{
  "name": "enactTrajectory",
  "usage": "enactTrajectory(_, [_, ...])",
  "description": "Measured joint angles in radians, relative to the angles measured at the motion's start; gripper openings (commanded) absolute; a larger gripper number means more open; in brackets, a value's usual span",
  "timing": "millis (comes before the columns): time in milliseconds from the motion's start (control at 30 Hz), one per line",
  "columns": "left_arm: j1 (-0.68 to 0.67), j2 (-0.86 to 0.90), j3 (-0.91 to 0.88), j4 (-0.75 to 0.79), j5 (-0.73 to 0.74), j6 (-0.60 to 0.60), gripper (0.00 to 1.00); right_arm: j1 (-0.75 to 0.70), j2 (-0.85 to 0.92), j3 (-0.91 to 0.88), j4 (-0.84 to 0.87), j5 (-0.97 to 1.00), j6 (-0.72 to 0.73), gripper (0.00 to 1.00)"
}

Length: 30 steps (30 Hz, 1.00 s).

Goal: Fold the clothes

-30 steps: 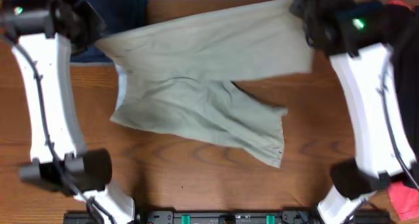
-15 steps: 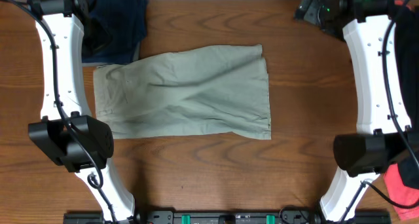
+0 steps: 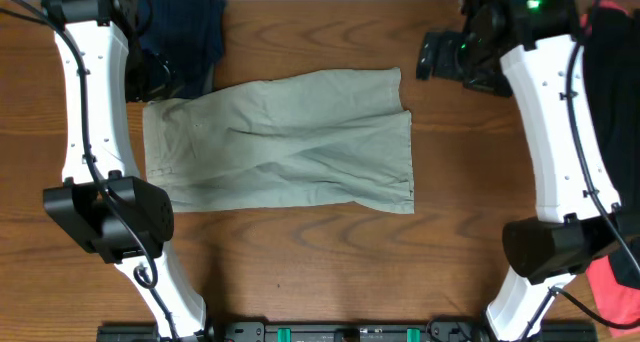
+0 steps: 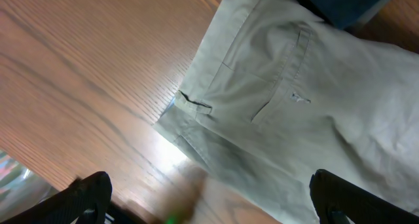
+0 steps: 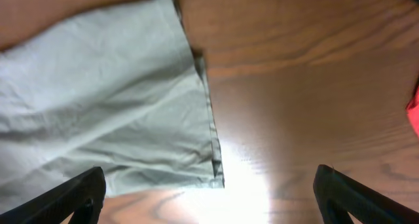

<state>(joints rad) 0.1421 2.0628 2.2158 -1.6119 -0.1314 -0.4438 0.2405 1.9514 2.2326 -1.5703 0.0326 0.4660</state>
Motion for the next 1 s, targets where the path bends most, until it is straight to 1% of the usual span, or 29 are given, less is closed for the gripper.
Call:
enactTrajectory(100, [0.000,0.000,0.000,0.000,0.004,0.010,0.98,0.019,0.000,-0.066,0.022,-0.005,-0.004,0.99])
enactTrajectory(233, [0.000,0.000,-0.002,0.000,0.080,0.060,0.98,0.041,0.000,-0.182,0.104,-0.019,-0.004,0.99])
enactTrajectory(367, [0.000,0.000,-0.013,0.000,0.126,0.090,0.98,0.055,0.000,-0.305,0.168,-0.049,-0.004,0.99])
enactTrajectory(400, [0.000,-0.002,-0.019,0.000,0.129,0.093,0.98,0.055,0.000,-0.333,0.183,-0.055,-0.005,0.95])
enactTrajectory(433, [0.000,-0.005,-0.029,0.000,0.134,0.098,0.98,0.055,0.000,-0.368,0.208,-0.060,-0.008,0.80])
enactTrajectory(467, [0.000,-0.011,-0.039,0.000,0.136,0.101,0.98,0.055,0.000,-0.392,0.232,-0.063,-0.014,0.60])
enactTrajectory(500, [0.000,-0.020,-0.053,0.000,0.139,0.105,0.98,0.055,0.000,-0.425,0.263,-0.068,-0.011,0.35])
enactTrajectory(533, [0.000,-0.032,-0.063,0.000,0.141,0.105,0.98,0.055,0.000,-0.451,0.288,-0.073,-0.012,0.23])
enactTrajectory(600, [0.000,-0.060,-0.080,0.000,0.144,0.106,0.98,0.055,0.000,-0.513,0.341,-0.095,-0.012,0.07])
enactTrajectory(633, [0.000,-0.076,-0.087,0.000,0.144,0.106,0.98,0.055,0.000,-0.542,0.364,-0.106,-0.012,0.01])
enactTrajectory(867, [0.000,-0.137,-0.097,0.000,0.148,0.108,0.98,0.069,0.000,-0.760,0.534,-0.147,-0.011,0.01])
enactTrajectory(1000, [0.000,-0.137,-0.127,0.000,0.148,0.108,0.98,0.072,0.000,-0.835,0.621,-0.171,-0.010,0.01])
